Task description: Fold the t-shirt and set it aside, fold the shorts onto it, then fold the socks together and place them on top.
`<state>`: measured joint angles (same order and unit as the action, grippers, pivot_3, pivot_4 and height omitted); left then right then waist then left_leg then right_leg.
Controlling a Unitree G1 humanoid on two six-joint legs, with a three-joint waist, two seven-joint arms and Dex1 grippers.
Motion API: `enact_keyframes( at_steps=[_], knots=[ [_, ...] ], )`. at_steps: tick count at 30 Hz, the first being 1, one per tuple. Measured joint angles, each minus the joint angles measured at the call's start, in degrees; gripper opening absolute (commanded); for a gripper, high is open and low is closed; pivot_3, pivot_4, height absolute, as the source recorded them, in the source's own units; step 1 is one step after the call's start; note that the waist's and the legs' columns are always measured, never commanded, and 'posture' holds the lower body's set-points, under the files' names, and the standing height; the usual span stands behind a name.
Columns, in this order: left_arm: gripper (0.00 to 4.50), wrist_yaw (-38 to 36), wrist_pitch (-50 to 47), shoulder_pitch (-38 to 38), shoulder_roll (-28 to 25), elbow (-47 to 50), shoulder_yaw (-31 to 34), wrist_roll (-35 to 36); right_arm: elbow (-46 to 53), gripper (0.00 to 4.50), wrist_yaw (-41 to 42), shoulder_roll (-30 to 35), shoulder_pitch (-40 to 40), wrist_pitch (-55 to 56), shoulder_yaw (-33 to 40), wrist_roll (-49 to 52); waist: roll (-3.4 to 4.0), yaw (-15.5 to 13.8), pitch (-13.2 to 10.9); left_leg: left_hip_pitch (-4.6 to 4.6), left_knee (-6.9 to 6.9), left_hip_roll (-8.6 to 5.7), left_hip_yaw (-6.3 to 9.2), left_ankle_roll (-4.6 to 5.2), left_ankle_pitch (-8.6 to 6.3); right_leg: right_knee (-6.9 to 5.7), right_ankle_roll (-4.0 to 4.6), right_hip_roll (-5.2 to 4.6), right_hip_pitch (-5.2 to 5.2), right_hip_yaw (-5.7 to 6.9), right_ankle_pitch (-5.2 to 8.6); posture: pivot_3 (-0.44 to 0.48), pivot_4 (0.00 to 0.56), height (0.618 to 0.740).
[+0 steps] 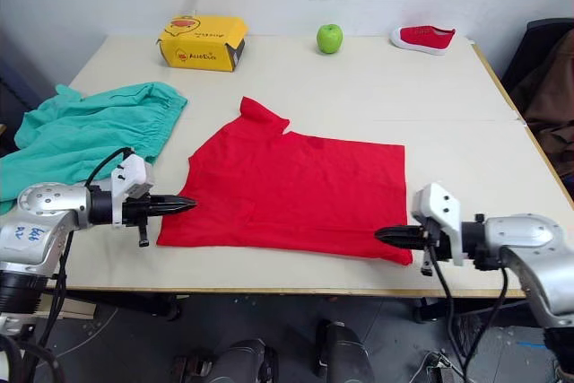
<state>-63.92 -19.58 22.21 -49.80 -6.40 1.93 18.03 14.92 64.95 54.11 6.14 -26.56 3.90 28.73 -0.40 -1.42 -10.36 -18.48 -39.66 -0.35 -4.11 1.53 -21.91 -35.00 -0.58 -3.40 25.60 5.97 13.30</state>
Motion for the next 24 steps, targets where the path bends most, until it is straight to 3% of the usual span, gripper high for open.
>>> enact_keyframes(
  at_steps=[6, 10, 14, 19, 24],
  knots=[
    [0.00, -0.7, -0.1, -0.3, 0.3, 0.8, -1.3, -0.6, -2.4, 0.04, -4.0, -1.1, -1.7, 1.8, -5.2, -8.1, 0.00, -0.1, 0.0, -0.06, 0.00, 0.00, 0.00, 0.03, -0.01, 0.10, -0.03, 0.00, 0.01, 0.02, 0.01, 0.000, 0.150, 0.740],
    [0.00, 2.5, 4.1, -1.0, 2.8, -3.7, -4.8, -6.0, -3.4, 0.04, -4.4, -0.7, -3.1, 5.3, -4.9, -9.8, -0.01, -0.1, 0.0, -0.01, 0.00, 0.00, -0.01, 0.07, -0.02, 0.10, -0.05, 0.00, -0.05, 0.02, 0.01, 0.000, 0.150, 0.740],
    [0.00, 5.6, 5.8, -0.1, 3.5, -5.9, -4.2, -7.6, -4.1, 0.04, -4.2, 1.0, -5.6, 6.8, -2.0, -10.5, -0.07, -0.3, 0.0, 0.04, 0.00, 0.00, 0.00, 0.28, -0.13, 0.10, -0.08, -0.02, -0.13, 0.03, -0.01, 0.000, 0.150, 0.740],
    [0.00, 4.7, 5.8, -0.2, 0.7, -6.9, -2.4, -7.5, -3.9, 0.04, -0.4, 4.6, -8.7, 5.7, 4.7, -8.0, -0.05, 0.1, 0.0, -0.01, 0.05, 0.01, 0.00, 0.09, -0.03, 0.13, -0.07, -0.01, -0.05, 0.04, 0.00, 0.000, 0.150, 0.740],
    [0.00, 2.0, 0.9, -0.2, -1.1, -2.5, 1.2, -3.1, -1.7, 0.04, 2.0, 5.3, -6.6, 2.1, 8.4, -3.3, -0.09, 0.1, -0.1, -0.02, 0.09, 0.02, 0.00, 0.11, -0.04, 0.14, -0.06, -0.01, -0.02, 0.04, 0.00, 0.000, 0.150, 0.740]
  ],
)
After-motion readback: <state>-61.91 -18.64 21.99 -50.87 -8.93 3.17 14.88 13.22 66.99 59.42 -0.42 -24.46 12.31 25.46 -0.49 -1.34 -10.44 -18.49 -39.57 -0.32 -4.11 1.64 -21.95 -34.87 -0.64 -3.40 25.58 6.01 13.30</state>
